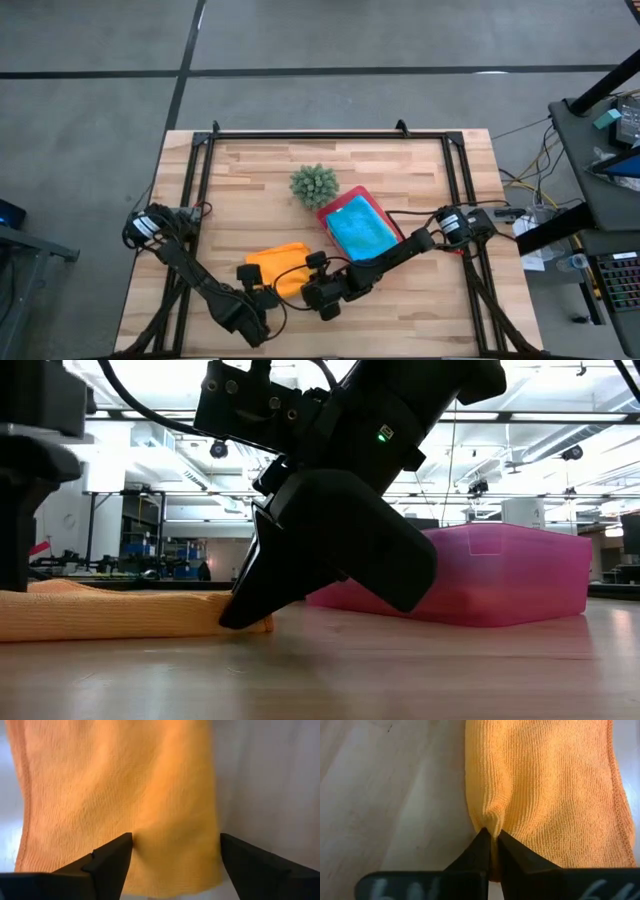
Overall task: Fold microfiber towels
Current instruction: Put the orange microfiber cloth into the pink bin
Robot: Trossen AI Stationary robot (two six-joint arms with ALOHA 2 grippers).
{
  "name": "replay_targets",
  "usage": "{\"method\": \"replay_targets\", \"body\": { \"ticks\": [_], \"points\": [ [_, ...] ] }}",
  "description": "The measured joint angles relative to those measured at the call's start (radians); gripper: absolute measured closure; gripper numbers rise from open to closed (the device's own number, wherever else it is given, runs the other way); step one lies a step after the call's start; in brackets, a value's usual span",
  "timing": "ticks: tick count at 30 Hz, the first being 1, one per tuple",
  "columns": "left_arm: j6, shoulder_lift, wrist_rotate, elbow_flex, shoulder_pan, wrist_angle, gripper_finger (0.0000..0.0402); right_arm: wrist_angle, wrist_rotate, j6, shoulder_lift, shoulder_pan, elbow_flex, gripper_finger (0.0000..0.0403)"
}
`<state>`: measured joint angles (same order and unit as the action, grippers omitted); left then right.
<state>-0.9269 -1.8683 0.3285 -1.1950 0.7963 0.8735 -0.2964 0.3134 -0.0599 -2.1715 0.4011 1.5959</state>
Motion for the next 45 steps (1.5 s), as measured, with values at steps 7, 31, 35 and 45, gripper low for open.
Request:
{"method": "replay_targets", "body": {
  "ticks": [7,31,35,45],
  "points": [
    [-0.016,0.005,-0.002,0.037,-0.001,-0.002,0.0188,0.000,0.000,-0.002,0.002,0.000,0.000,0.0390],
    [0.280,0.131,-0.028,-0.143,-0.045,0.247,0.0398,-0.149,-0.001,-0.010,0.216,0.013,-0.002,0.0390],
    [0.346,0.212,0.023,-0.162,-0.077,0.243,0.0399,-0.241,-0.005,0.016,0.312,0.013,-0.002,0.0390],
    [0.753,0.328,0.056,-0.222,-0.255,0.109,0.0399,-0.455,-0.011,0.111,0.558,0.013,-0.002,0.0390]
  ]
}}
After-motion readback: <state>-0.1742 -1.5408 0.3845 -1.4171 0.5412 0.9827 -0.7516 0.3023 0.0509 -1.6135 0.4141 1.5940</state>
